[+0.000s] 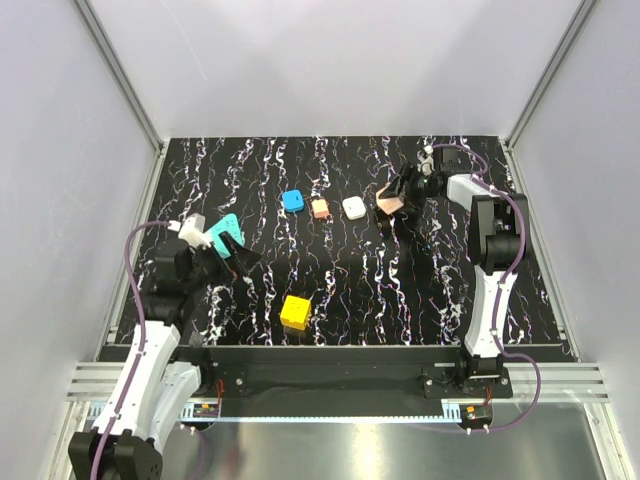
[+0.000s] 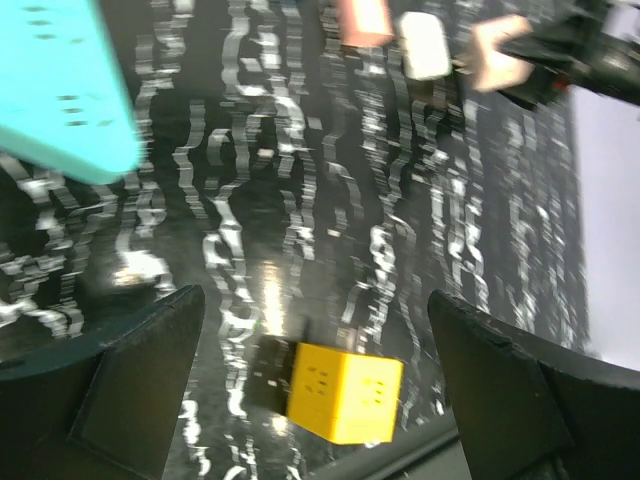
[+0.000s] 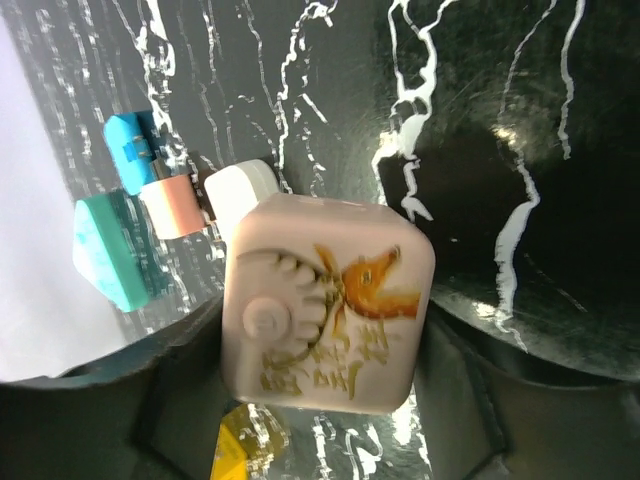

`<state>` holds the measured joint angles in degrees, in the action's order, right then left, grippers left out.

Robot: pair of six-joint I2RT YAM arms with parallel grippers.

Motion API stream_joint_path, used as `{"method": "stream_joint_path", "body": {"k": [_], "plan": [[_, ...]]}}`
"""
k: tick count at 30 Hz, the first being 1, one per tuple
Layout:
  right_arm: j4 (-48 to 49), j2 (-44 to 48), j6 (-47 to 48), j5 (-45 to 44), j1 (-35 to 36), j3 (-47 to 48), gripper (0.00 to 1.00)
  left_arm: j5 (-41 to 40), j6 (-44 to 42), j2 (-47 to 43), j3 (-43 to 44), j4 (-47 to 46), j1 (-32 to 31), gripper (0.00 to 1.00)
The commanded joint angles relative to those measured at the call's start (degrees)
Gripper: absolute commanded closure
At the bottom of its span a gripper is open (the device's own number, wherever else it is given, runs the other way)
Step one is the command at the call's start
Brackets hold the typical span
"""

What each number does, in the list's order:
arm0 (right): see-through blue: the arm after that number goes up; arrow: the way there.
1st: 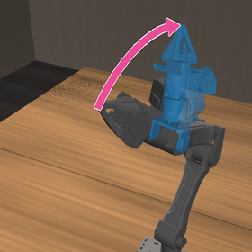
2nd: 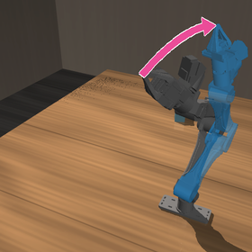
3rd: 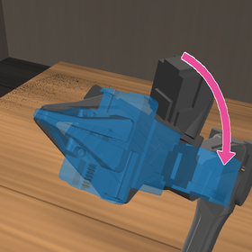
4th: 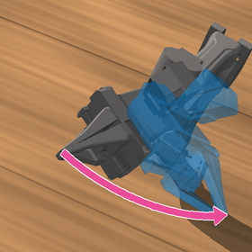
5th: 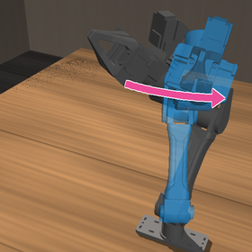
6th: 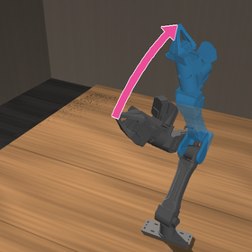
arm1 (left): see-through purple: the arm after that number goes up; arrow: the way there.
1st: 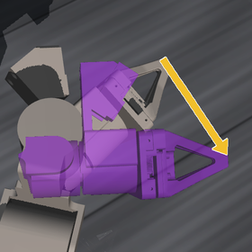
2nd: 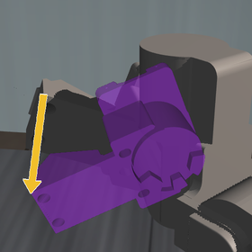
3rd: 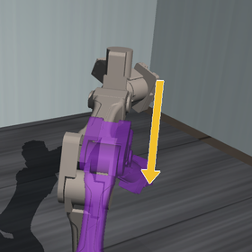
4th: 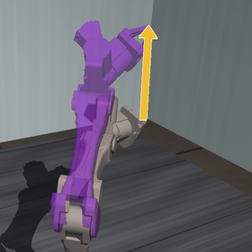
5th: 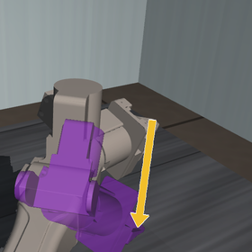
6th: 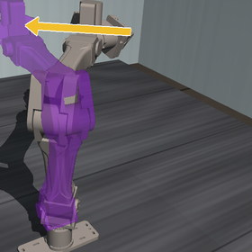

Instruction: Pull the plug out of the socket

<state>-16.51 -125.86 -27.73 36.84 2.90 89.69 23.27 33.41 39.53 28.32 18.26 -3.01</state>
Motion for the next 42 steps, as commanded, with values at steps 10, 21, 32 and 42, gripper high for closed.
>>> {"method": "stream_joint_path", "body": {"k": [10, 21, 32, 42], "plan": [[-13.78, 2.63, 8.91, -20.79, 0.27, 8.21, 0.00, 4.33, 2.63, -4.02, -1.24, -2.00, -5.08, 0.01], [-21.64, 18.01, 12.17, -34.49, 1.67, 7.00, 0.00, 5.65, 4.56, -7.45, -2.03, -2.44, -7.45, 0.01], [-15.22, 34.27, 7.87, -25.07, 13.00, -12.24, 0.00, 7.31, 8.16, -12.63, -5.89, -4.72, -9.21, 0.01], [15.32, 54.30, -10.91, -17.52, 27.78, -52.71, 0.00, 15.23, 21.07, -19.03, -18.98, -27.21, -10.35, 0.01]]}}
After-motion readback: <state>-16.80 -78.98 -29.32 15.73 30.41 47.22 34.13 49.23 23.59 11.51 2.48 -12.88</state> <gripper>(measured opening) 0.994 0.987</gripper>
